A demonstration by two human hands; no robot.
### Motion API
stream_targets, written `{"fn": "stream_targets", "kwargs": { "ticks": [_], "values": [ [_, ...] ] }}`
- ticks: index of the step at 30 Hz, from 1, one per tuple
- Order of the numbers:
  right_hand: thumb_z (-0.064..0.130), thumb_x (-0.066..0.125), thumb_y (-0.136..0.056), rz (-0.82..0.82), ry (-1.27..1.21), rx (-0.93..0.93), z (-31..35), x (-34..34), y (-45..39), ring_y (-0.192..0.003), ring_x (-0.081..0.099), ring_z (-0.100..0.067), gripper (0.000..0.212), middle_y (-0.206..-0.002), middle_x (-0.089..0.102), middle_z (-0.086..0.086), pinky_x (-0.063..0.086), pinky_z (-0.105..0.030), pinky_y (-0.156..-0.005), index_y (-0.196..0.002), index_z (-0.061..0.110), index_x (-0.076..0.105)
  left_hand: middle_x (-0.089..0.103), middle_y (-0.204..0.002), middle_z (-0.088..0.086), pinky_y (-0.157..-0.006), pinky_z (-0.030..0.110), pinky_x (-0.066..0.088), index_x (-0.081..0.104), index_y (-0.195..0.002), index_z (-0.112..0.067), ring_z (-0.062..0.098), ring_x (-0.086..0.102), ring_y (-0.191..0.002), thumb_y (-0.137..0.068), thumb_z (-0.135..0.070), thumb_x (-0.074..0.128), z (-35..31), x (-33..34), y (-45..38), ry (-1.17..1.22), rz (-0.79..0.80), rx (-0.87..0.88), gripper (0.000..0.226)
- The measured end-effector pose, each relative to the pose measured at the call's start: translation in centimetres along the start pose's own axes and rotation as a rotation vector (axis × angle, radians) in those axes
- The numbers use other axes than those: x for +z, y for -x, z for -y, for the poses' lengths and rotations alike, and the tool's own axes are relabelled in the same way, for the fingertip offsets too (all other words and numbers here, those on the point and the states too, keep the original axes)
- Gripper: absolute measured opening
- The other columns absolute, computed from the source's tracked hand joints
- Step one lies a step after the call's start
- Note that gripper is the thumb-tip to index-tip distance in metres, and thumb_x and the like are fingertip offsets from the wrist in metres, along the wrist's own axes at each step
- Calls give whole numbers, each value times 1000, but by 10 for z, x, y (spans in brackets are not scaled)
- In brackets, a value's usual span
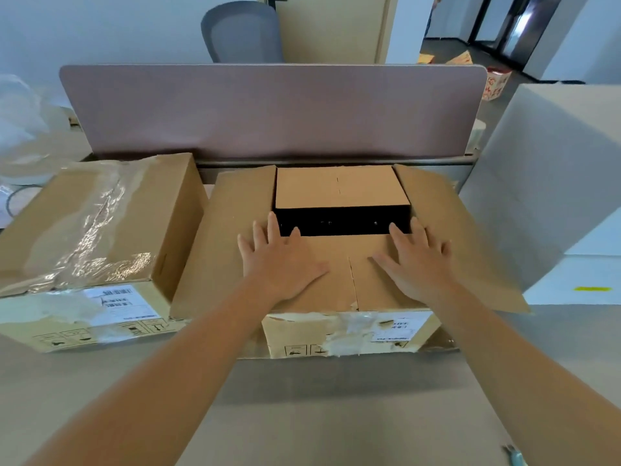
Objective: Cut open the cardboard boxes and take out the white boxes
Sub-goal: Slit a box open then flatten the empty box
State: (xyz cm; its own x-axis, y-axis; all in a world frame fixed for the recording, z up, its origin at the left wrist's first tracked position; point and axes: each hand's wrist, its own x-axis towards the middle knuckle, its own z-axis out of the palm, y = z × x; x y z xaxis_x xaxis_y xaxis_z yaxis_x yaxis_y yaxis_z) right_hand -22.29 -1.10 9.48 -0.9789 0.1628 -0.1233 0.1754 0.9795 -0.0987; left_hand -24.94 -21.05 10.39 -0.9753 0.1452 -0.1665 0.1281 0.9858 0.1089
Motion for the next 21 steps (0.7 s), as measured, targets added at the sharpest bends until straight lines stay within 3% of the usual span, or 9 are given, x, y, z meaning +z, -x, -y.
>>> {"fn": "stream_targets", "kwargs": {
  "ticks": [3, 6, 9, 12, 15, 18, 21],
  "values": [
    [55, 25, -93, 6, -52, 6, 0, -4, -4, -144, -3, -29, 59, -156, 1, -9, -3, -52, -114, -144, 24, 22, -12, -156, 10, -112, 55, -4, 31, -140, -22, 33, -12, -143, -83, -70, 37, 2, -1, -2, 49, -12, 24, 75],
    [53, 31, -92, -86, -141, -12, 2, -16, -1, -143, 4, -27, 54, -151, 19, -8, -4, -52, -114, -133, 19, 37, -11, -156, 10, -114, 50, -6, 37, -135, -15, 30, -15, -143, -83, -67, 39, 1, -11, 6, 119, -103, 46, 73],
    [54, 33, -91, -209, -129, -48, 5, -34, 15, -140, 13, -25, 53, -141, 34, -5, -1, -49, -115, -127, 15, 41, -7, -155, 11, -114, 46, -7, 37, -133, -9, 28, -10, -143, -84, -66, 36, -4, -26, 22, 124, -232, 77, 75],
    [55, 35, -90, -340, -134, -78, 5, -53, 41, -130, 31, -25, 52, -128, 47, -6, 11, -47, -115, -120, 13, 45, 14, -153, 10, -115, 46, -2, 33, -137, -10, 26, 9, -142, -85, -65, 35, -8, -37, 48, 127, -336, 95, 75],
    [53, 36, -91, -428, -166, -137, 0, -66, 75, -124, 37, -26, 52, -125, 51, -6, 21, -42, -109, -121, 13, 47, 35, -141, 4, -115, 46, 4, 34, -137, -15, 25, 26, -133, -84, -65, 36, -10, -45, 83, 122, -439, 108, 73],
    [58, 27, -86, -498, -193, -212, -9, -65, 113, -119, 41, -26, 62, -123, 55, -5, 25, -38, -101, -124, 14, 49, 43, -134, 3, -114, 45, 8, 36, -138, -20, 27, 32, -128, -73, -77, 17, -14, -42, 124, 109, -502, 107, 88],
    [59, 9, -75, -548, -209, -257, -16, -54, 147, -106, 51, -24, 75, -108, 63, -3, 27, -35, -92, -113, 15, 57, 50, -127, 5, -108, 42, 18, 45, -133, -20, 28, 38, -121, -65, -72, 1, -16, -29, 165, 102, -505, 88, 96]
  ]
}}
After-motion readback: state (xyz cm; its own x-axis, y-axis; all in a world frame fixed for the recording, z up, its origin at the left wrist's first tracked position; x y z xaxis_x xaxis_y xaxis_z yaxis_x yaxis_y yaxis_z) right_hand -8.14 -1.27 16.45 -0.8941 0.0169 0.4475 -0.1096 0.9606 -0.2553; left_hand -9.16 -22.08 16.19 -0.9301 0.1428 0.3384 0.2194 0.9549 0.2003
